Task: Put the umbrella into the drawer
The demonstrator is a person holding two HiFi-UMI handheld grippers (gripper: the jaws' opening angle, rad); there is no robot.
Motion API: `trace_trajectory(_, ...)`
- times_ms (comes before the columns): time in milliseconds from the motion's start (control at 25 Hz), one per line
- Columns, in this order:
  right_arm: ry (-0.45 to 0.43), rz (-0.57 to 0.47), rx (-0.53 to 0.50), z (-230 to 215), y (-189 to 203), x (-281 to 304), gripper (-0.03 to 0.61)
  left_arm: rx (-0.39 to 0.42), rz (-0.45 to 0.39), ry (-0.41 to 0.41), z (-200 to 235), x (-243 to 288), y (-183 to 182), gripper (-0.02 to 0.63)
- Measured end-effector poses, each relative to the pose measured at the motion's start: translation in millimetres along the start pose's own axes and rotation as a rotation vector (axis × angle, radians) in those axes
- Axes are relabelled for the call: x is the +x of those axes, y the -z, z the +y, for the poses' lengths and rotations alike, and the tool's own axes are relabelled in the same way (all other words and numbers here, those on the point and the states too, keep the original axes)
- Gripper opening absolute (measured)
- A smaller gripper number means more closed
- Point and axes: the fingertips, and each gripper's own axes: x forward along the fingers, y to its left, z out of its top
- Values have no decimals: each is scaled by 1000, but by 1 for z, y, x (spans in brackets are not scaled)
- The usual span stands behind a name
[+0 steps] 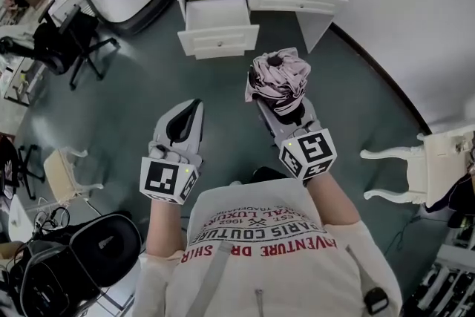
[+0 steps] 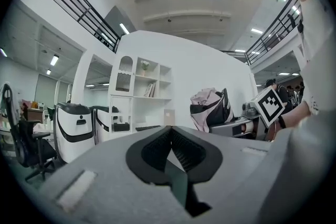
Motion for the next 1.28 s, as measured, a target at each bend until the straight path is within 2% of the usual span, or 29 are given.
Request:
trace_trajectory(280,-28,61,-20,-26,13,50,201,-12,44,-43,30,34,25,6)
trace_trajectory(440,-77,59,-13,-65,10,97,201,10,49,-83,53,84,24,6)
trace_trajectory(520,-100,60,-6,-69,7,100,201,13,56,-105,53,88,19,6)
trace_trajectory(600,-109,66,0,-38,4,56,201,14,66,-114,24,43,9,6)
trace_trajectory(720,-37,47,-54,32,-17,-78,201,22,5,-41,-62,-65,-26,7)
trace_trajectory(800,-22,46,-83,76,-31,-153,201,24,-31,-24,-109,-130,-52,7)
trace_trajectory(880,-39,54,-92,92,-40,-181,201,19,-47,-42,-126,-154,-68,6)
trace_trajectory(1120,-82,106,-95,33,-49,-128,202,-10,-37,-84,-103,-79,-74,8)
trace_trajectory(1280,-102,149,-69,11,-41,-89,202,-19,-29,-93,-79,-42,-72,8)
